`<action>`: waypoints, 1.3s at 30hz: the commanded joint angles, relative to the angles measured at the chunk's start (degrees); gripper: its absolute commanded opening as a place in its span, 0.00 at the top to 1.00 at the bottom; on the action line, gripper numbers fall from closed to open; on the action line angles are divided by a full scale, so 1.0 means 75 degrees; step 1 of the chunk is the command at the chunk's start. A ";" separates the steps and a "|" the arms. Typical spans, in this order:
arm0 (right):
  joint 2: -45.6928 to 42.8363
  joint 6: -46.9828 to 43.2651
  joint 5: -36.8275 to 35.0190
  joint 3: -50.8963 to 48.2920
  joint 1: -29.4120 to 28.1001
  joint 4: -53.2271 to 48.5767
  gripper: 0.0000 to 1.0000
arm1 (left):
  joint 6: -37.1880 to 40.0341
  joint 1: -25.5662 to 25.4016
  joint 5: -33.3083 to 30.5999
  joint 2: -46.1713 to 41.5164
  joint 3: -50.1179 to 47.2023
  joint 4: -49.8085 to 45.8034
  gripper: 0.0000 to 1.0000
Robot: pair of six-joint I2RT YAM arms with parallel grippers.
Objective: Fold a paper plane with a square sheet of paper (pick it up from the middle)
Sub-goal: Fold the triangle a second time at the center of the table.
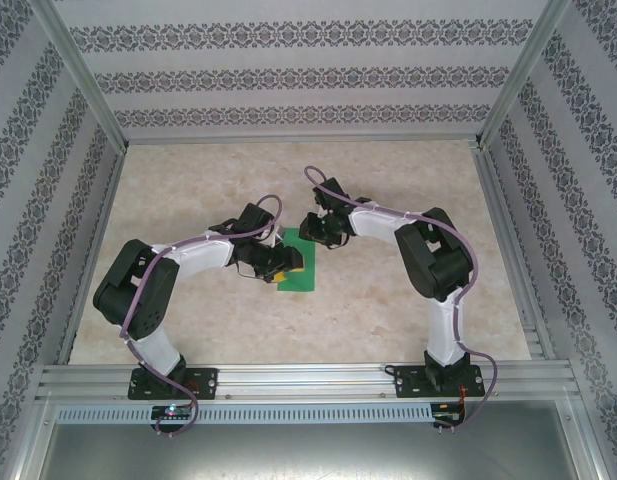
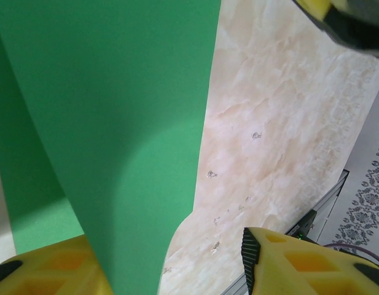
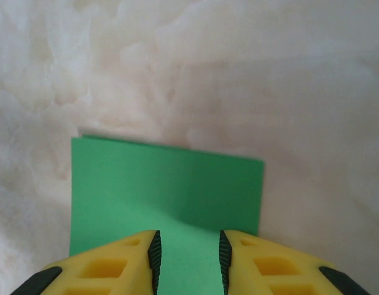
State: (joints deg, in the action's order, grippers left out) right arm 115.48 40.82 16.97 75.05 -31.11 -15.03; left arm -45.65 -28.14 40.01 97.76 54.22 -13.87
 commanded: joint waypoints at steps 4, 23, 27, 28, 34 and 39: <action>-0.1173 -0.0143 0.0799 -0.0895 -0.0032 0.0168 0.67 | 0.0146 -0.0046 -0.0104 -0.0060 -0.0248 0.0101 0.49; -0.0407 0.0021 0.0521 -0.1150 -0.0283 -0.0198 0.93 | 0.0451 -0.0048 0.0345 -0.0064 -0.0007 0.0203 0.59; -0.0299 -0.0028 0.0484 -0.1117 -0.0296 -0.0328 0.93 | 0.0299 -0.0034 0.0650 0.0038 0.0057 0.0597 0.59; -0.0270 -0.0039 0.0499 -0.1123 -0.0293 -0.0346 0.92 | 0.0278 -0.0039 0.0685 0.0073 0.0095 0.0631 0.59; -0.0175 -0.0093 0.0669 -0.1088 -0.0265 -0.0443 0.91 | 0.0261 -0.0023 0.0706 0.0329 0.0369 0.0712 0.59; -0.0244 0.0046 0.1085 -0.1212 -0.0166 -0.0150 0.89 | 0.0235 -0.0010 0.0613 0.0549 0.0561 0.0810 0.58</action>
State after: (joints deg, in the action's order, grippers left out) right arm 111.94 40.58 23.20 66.74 -32.45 -14.90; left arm -43.94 -28.12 44.80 100.16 56.58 -10.31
